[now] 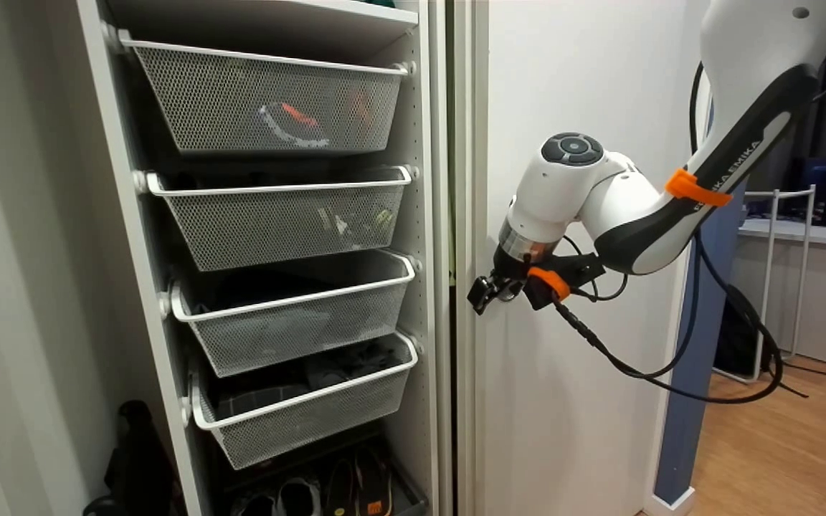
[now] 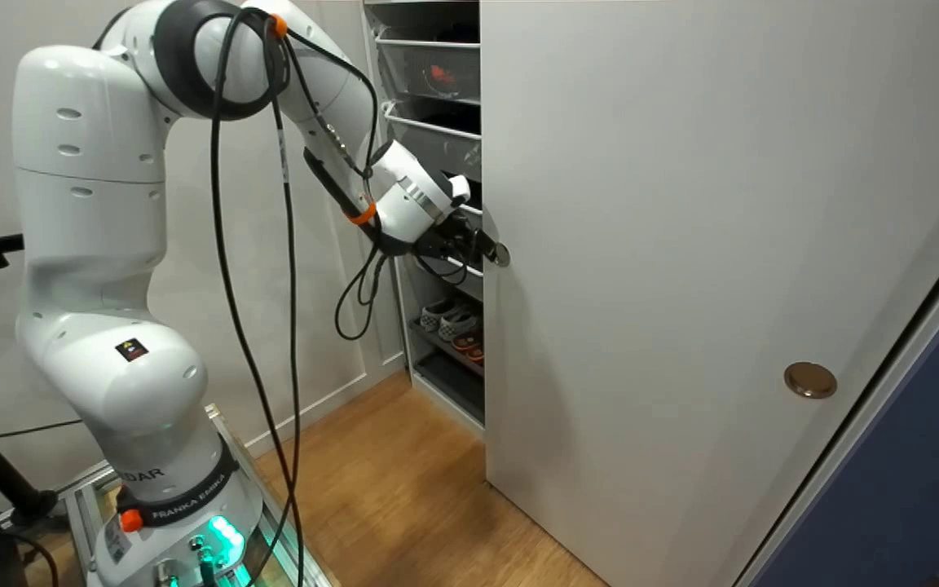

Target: Slide the closet door to the left in order to close the closet door

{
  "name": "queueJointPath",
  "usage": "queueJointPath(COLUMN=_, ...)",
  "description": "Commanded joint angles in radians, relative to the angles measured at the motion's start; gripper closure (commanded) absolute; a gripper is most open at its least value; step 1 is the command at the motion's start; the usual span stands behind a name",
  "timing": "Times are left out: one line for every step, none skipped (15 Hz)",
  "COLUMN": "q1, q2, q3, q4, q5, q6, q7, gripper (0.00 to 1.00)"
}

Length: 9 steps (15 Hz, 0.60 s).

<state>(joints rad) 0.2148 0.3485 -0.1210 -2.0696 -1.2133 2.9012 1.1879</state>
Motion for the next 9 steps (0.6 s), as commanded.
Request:
queueJointPath(q1=0.035, q2=0.044, q3=-0.04, q4=0.064, q5=-0.139, q6=0.03, q7=0.143, gripper=0.0)
queueJointPath(q1=0.039, q2=0.052, q3=-0.042, q4=0.073, q5=-0.169, q6=0.032, q7=0.174, gripper=0.0)
queueJointPath(q1=0.041, q2=0.058, q3=-0.042, q4=0.082, q5=-0.196, q6=0.032, q7=0.204, gripper=0.0)
queueJointPath(q1=0.044, q2=0.065, q3=-0.043, q4=0.091, q5=-0.226, q6=0.033, q7=0.237, gripper=0.0)
queueJointPath(q1=0.046, q2=0.072, q3=-0.044, q4=0.101, q5=-0.256, q6=0.033, q7=0.269, gripper=0.0)
queueJointPath(q1=0.046, q2=0.079, q3=-0.042, q4=0.109, q5=-0.281, q6=0.033, q7=0.294, gripper=0.0)
queueJointPath(q1=0.042, q2=0.085, q3=-0.04, q4=0.113, q5=-0.298, q6=0.038, q7=0.312, gripper=0.0)
queueJointPath(q1=0.038, q2=0.087, q3=-0.036, q4=0.115, q5=-0.315, q6=0.043, q7=0.329, gripper=0.0)
queueJointPath(q1=0.036, q2=0.091, q3=-0.033, q4=0.119, q5=-0.331, q6=0.048, q7=0.345, gripper=0.0)
